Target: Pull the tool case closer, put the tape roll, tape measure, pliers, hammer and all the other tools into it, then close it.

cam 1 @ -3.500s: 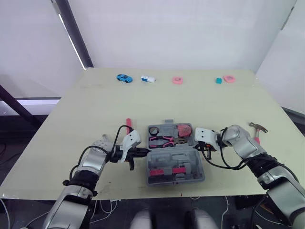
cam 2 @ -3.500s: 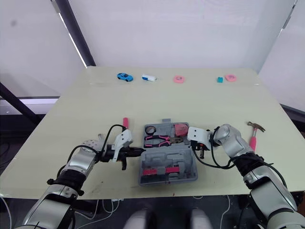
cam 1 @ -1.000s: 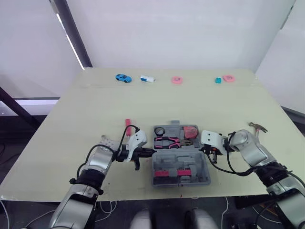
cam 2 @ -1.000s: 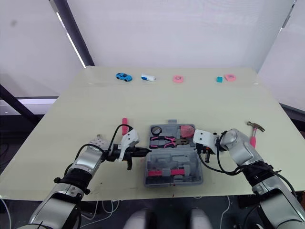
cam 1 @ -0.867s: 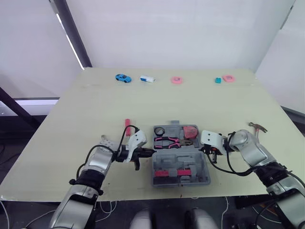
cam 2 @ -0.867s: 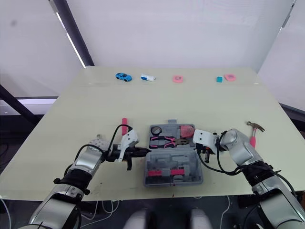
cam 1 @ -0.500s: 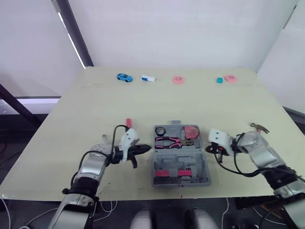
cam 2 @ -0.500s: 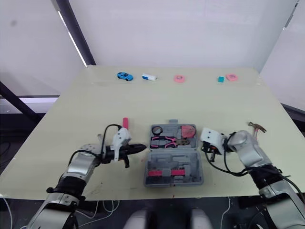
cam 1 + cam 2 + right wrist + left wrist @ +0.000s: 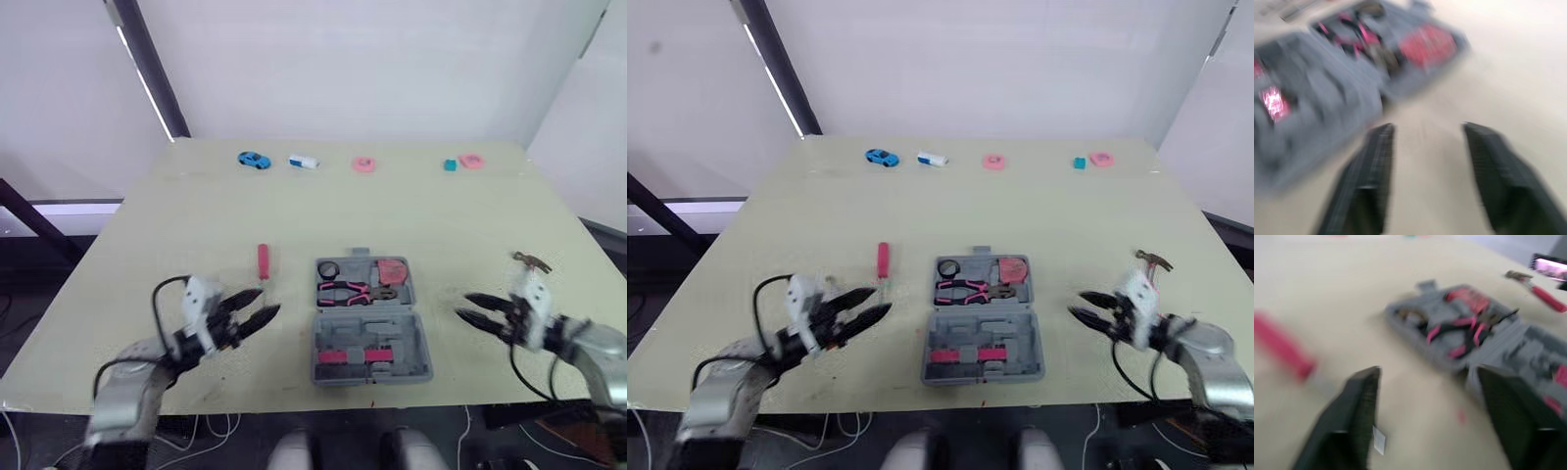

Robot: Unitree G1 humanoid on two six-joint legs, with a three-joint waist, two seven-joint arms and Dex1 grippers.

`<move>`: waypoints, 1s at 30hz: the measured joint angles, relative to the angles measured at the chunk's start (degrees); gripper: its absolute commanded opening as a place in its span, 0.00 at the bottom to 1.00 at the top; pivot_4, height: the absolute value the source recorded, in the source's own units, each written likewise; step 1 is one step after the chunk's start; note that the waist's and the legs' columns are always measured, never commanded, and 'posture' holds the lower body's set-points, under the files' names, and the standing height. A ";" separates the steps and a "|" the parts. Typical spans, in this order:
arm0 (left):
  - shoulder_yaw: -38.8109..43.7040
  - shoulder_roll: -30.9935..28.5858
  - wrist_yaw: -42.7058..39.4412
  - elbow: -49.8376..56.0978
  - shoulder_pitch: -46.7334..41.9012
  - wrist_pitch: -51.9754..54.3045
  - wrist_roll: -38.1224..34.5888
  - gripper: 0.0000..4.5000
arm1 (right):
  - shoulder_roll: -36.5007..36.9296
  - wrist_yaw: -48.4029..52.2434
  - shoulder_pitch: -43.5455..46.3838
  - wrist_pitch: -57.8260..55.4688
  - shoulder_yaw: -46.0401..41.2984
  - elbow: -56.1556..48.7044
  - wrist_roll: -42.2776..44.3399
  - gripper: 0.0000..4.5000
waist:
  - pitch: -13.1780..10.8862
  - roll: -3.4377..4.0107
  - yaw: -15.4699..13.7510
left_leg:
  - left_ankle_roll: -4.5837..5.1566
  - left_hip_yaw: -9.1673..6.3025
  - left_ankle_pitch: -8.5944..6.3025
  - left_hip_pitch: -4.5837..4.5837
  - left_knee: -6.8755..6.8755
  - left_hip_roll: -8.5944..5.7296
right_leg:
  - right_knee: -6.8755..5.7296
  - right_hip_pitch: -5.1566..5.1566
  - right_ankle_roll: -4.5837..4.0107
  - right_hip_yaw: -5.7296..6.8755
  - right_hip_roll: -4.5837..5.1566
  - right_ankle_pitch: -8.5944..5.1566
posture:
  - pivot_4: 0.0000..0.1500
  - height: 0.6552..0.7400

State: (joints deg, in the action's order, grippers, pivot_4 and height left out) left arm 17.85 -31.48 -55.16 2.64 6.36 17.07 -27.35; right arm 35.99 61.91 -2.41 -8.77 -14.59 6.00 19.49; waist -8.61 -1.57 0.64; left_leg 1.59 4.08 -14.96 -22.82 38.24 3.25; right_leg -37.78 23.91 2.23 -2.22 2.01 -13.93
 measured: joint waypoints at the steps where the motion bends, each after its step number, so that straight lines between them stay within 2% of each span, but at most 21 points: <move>1: 2.33 -0.32 0.40 1.32 3.21 0.04 -0.96 1.00 | 0.47 0.17 -3.95 1.05 -2.89 -0.32 1.25 0.98 | -0.01 0.02 -0.04 | 0.00 -0.02 0.00 0.02 0.00 0.01 | 0.00 0.00 -0.01 -0.02 0.02 -0.01 | 1.00 1.00; 6: 6.87 -0.46 0.98 3.58 10.56 0.06 -3.34 1.00 | 2.13 0.43 -11.90 3.49 -10.71 -0.13 3.66 0.98 | -0.05 0.03 0.12 | -0.01 -0.04 -0.01 0.22 0.10 0.08 | -0.01 -0.04 0.25 -0.16 0.12 -0.14 | 1.00 1.00; 13: 8.91 -0.08 1.01 3.45 16.72 -0.24 -4.82 1.00 | 2.19 0.21 -16.51 6.48 -14.99 3.88 4.96 0.98 | -0.06 0.06 0.14 | -0.01 0.00 -0.02 0.14 -0.03 0.08 | 0.02 0.12 0.22 -0.20 0.20 -0.15 | 1.00 1.00; 23: 8.66 0.06 0.76 2.24 15.90 -1.60 -4.40 1.00 | 2.01 -1.80 -16.28 6.29 -15.03 3.35 5.45 0.98 | -0.06 0.06 0.05 | -0.02 -0.01 -0.02 0.10 -0.03 0.09 | 0.06 0.13 0.22 -0.19 0.24 -0.14 | 1.00 1.00; 30: 8.35 -0.22 0.77 2.32 14.41 -1.23 -4.36 1.00 | 0.69 -4.10 -16.39 3.70 -14.80 -1.94 7.18 0.98 | -0.07 0.07 0.06 | -0.02 -0.01 -0.02 0.08 -0.04 0.09 | 0.06 0.14 0.21 -0.19 0.24 -0.14 | 1.00 1.00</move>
State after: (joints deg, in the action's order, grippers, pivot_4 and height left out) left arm 26.20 -31.70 -54.39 4.96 20.77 15.83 -31.71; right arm 36.68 57.81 -18.80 -5.07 -29.39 4.06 26.67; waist -8.67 -1.50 0.70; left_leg 1.57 4.07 -14.98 -22.74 38.19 3.35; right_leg -37.72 24.04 2.44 -2.40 2.25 -14.07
